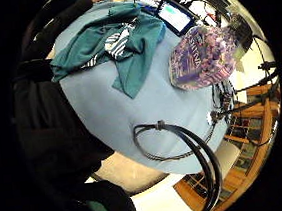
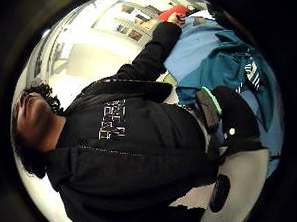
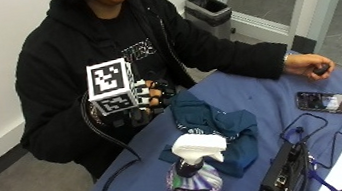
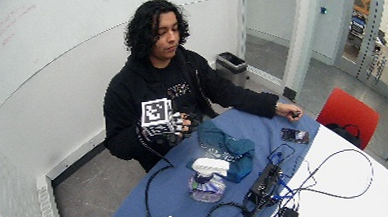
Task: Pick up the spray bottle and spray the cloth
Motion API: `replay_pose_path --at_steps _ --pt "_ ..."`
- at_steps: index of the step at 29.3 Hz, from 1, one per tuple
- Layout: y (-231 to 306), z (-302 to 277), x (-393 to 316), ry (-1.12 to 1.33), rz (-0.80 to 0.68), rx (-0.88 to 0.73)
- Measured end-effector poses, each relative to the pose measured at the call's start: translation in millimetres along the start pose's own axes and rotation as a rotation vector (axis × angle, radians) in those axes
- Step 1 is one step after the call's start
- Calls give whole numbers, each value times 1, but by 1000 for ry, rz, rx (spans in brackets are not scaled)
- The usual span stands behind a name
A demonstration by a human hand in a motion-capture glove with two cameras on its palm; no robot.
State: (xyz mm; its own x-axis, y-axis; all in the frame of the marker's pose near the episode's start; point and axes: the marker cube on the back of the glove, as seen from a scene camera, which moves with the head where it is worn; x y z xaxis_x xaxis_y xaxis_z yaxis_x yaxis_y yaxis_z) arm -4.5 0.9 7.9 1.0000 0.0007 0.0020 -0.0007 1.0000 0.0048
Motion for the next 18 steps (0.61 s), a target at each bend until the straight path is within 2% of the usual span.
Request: replay_pose_path --at_steps 10,18 --pt "4 -15 4 2 31 -4" --pt "14 -29 47 39 197 -1"
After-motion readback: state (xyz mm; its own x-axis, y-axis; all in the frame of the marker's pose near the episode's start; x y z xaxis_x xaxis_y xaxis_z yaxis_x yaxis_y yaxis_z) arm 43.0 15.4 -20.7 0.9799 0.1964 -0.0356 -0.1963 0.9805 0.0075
